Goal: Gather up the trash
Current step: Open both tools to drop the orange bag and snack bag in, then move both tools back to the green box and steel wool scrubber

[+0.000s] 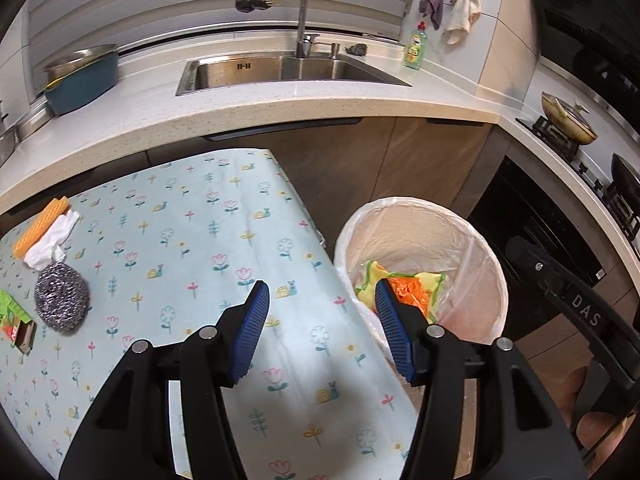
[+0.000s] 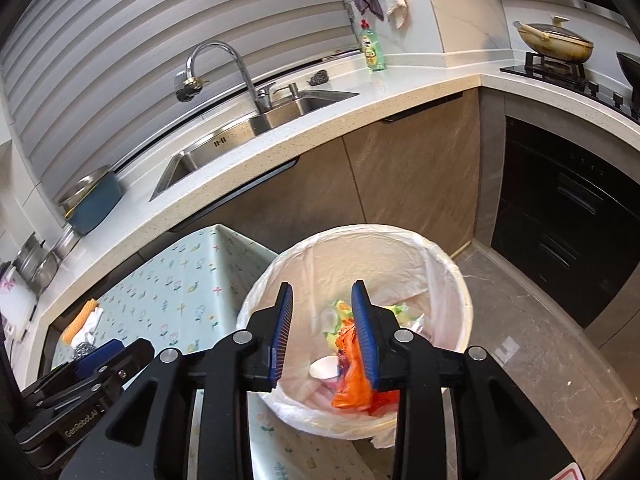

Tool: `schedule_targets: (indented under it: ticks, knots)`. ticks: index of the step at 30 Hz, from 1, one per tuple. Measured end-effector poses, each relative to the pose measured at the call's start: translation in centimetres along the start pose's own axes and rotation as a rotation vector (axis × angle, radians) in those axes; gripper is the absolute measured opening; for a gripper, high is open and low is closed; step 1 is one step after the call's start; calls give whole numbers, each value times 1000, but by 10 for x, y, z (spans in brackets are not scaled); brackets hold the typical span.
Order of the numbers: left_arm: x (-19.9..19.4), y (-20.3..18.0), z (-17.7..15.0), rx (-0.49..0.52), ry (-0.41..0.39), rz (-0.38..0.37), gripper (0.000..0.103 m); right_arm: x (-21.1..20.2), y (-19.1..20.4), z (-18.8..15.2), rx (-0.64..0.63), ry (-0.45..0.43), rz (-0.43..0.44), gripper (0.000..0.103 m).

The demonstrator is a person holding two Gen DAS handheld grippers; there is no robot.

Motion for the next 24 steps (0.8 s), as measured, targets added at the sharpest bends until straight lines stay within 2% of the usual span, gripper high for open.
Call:
schedule_targets:
  ticks: [7,10,11,24]
  knots:
    - [-18,42,-5,-54,-21,61,54,-11,43,-8,-39,4,56,44]
    - [-27,66,-9,-91,-29,95,65,-15,68,-16,-62,14,89,47]
    - [-30,73,-10,-102,-31,103,66,-15,76,-19,-70,18,97,47]
    - [-57,188,-39,-228,-18,235,66,-8,184,-72,-184,94,198,57]
Point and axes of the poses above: each gripper's, at about its wrist camera, not at the fingertips, and x roughly the way its jaws point, y to its left, z to its top, the point moved 9 cm from there along x, roughly the way its jaws point, and after that the axes turned 5 degrees about z, right-handed, at the moved point
